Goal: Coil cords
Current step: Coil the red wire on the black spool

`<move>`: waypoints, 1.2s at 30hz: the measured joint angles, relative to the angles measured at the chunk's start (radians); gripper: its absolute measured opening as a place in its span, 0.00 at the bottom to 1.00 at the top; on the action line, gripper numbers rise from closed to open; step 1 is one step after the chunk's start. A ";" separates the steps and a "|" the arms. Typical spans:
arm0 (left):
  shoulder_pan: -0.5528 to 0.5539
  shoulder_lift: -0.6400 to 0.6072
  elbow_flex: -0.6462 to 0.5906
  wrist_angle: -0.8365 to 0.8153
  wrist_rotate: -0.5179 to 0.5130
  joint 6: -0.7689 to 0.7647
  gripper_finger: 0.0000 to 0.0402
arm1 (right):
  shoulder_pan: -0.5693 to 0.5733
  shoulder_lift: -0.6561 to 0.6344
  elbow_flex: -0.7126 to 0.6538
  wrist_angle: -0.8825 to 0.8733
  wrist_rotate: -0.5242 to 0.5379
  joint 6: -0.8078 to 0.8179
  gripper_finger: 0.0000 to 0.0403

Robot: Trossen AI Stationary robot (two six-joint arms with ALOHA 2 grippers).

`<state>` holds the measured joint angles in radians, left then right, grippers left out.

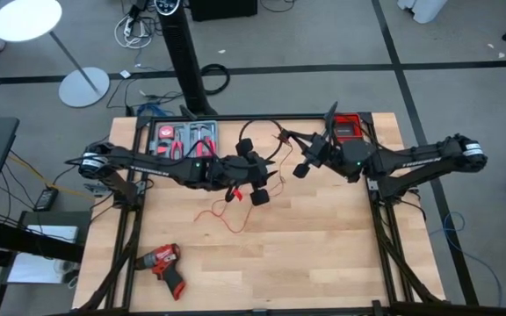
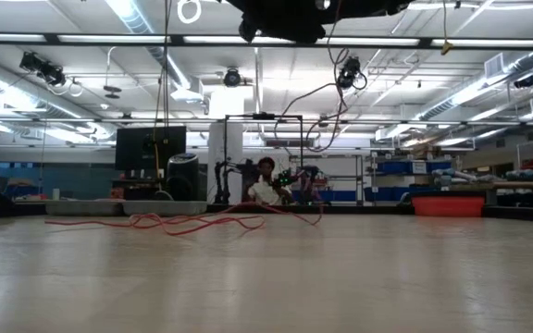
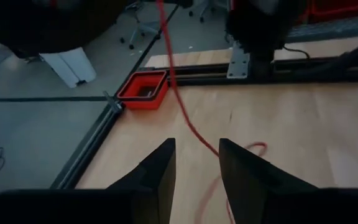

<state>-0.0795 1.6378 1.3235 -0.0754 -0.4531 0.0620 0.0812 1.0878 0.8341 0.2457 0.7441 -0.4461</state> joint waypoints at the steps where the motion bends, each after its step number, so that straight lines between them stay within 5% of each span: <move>1: 0.001 0.008 0.000 0.008 0.000 -0.003 0.32 | 0.003 0.004 0.000 0.001 0.000 0.000 0.00; 17: 0.022 0.135 0.000 0.096 0.050 -0.030 0.31 | 0.023 0.004 0.000 0.011 0.046 -0.029 0.00; 36: 0.037 0.134 -0.001 0.023 0.159 0.009 0.31 | 0.023 -0.009 0.000 -0.017 0.092 -0.081 0.00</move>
<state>-0.0427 1.7718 1.3230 -0.0525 -0.2936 0.0708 0.1047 1.0791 0.8341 0.2287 0.8364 -0.5274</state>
